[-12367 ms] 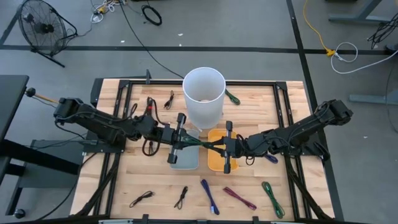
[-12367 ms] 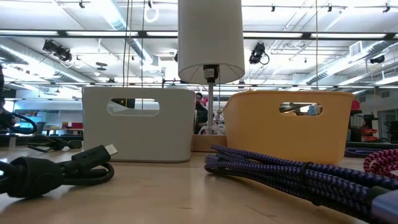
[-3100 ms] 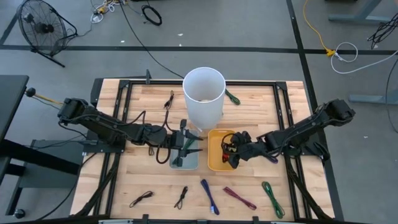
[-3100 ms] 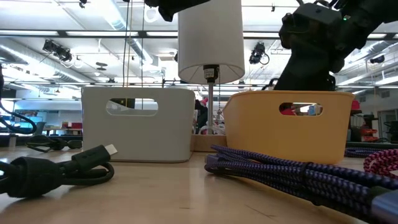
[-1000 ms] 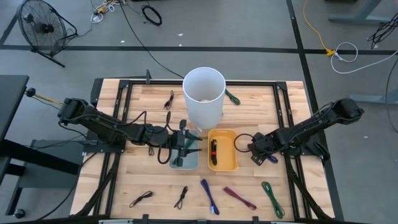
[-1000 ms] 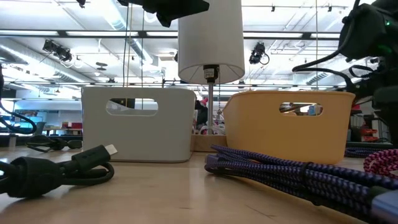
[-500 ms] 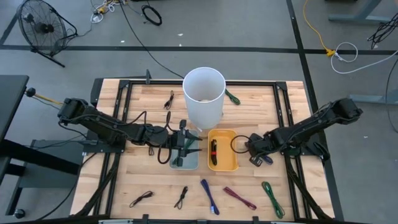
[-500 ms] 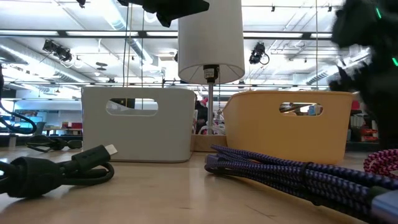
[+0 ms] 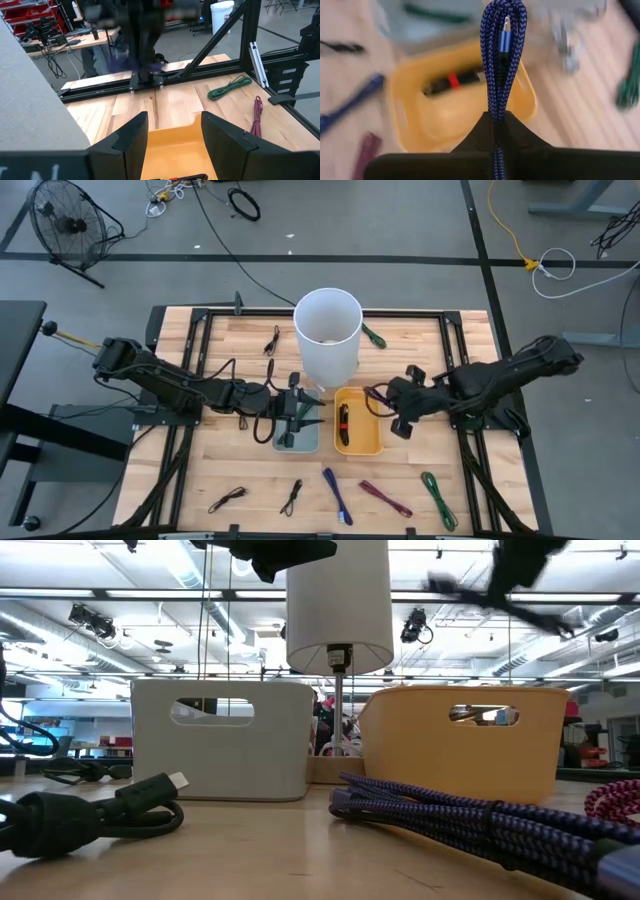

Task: Pick & Place USB Port
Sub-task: Put the blue charger cable into the gray bin

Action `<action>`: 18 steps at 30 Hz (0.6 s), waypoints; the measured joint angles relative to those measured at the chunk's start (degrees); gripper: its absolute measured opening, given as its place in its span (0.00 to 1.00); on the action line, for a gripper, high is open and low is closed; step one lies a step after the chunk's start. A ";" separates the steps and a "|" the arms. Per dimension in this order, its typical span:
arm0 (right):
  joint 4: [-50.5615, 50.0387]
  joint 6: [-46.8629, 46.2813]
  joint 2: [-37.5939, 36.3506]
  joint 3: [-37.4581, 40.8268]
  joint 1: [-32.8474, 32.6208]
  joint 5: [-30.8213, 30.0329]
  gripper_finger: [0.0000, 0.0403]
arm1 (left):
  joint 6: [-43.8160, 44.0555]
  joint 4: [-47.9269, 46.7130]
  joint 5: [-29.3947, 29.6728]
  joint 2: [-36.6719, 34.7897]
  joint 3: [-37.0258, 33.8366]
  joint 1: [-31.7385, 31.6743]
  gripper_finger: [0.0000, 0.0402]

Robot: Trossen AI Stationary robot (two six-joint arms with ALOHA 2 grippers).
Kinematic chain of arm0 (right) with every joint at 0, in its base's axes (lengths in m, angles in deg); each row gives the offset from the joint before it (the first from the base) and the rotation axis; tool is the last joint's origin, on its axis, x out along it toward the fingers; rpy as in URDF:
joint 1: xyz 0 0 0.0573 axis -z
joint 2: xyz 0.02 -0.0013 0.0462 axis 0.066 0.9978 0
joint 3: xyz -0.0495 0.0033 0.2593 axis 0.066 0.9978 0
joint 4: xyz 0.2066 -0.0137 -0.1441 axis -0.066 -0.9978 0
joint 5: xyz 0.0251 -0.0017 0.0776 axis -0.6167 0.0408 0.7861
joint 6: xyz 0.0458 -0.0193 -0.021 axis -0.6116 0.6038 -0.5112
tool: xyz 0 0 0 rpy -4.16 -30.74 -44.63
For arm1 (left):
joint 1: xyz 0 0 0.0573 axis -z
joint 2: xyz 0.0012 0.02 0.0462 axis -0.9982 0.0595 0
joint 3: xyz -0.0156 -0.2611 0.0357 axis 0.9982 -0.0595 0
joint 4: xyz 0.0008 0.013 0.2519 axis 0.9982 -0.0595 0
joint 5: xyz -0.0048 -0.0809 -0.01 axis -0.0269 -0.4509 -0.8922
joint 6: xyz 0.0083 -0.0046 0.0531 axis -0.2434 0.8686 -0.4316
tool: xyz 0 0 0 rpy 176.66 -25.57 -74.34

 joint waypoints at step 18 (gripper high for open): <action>54.05 32.31 0.07 5.01 -7.10 -12.30 0.01 | -0.11 6.46 -0.02 0.00 0.00 0.00 0.47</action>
